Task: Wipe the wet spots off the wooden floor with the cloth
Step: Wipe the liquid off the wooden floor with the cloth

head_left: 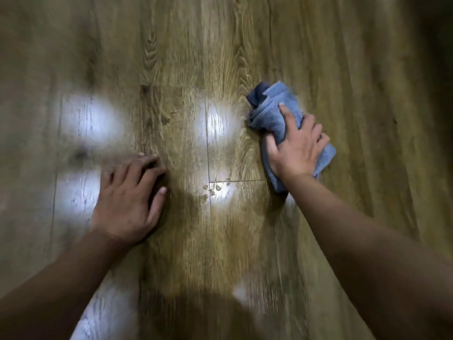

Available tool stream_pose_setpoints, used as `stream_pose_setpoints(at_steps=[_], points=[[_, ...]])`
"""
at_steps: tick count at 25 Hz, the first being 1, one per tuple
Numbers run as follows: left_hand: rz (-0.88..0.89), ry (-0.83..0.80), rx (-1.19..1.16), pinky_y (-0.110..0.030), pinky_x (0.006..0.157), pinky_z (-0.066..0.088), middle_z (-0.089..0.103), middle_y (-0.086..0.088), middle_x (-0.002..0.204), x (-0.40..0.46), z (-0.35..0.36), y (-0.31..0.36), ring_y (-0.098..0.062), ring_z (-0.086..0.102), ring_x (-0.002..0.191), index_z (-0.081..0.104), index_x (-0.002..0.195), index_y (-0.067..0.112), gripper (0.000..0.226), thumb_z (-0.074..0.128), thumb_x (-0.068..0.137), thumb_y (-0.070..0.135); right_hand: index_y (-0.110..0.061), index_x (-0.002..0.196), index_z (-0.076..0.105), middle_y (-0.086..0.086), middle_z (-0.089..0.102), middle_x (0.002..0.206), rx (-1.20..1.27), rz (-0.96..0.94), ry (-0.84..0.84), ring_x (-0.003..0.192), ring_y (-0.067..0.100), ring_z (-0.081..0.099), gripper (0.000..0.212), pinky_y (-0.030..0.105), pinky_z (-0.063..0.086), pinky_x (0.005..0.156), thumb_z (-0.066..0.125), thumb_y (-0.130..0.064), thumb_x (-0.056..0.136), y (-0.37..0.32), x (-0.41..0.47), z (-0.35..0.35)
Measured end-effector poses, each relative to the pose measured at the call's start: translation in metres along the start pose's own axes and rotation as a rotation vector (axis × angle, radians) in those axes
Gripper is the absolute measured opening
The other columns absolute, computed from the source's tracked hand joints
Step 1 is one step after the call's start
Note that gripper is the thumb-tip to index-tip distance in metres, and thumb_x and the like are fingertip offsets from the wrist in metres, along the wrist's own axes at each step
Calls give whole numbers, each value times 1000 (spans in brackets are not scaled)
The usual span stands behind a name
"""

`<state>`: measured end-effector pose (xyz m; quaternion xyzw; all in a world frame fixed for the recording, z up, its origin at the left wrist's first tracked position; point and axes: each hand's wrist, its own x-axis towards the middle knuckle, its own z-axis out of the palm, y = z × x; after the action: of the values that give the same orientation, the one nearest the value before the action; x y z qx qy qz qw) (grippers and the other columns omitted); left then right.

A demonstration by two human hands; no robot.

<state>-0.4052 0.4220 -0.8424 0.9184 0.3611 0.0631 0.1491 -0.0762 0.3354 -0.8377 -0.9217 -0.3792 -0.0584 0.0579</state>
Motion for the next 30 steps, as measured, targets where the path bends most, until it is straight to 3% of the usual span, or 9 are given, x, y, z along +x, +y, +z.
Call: stream_pose_setpoints(at_steps=[11,20,25,30], points=[[-20,14,-41,-51,93,34,54,-9,140,5,-3,-2,-36,47,128,62,123,12,42,44,92,33,-42,144,41,11,47,124,-6,25,-14,106,35,44,65,52,30,99,50,-55,81,-12,14,-3],[15,48,-66,-52,92,36,54,-9,142,1,0,-8,-34,46,133,62,122,13,43,43,86,25,-42,149,35,12,43,130,1,-204,-219,108,35,44,85,54,29,99,58,-56,68,-70,-215,-37],[29,69,-78,-54,93,37,54,-9,142,1,5,-10,-34,46,134,62,123,13,44,43,84,23,-42,146,38,12,47,130,5,-255,-185,105,35,49,80,55,32,97,57,-59,69,-72,-194,-34],[8,63,-66,-53,91,35,56,-10,140,2,1,-6,-36,50,127,61,121,10,43,45,86,27,-42,145,37,12,46,130,26,-230,-173,104,32,40,81,54,29,98,65,-60,71,-101,-132,-24]])
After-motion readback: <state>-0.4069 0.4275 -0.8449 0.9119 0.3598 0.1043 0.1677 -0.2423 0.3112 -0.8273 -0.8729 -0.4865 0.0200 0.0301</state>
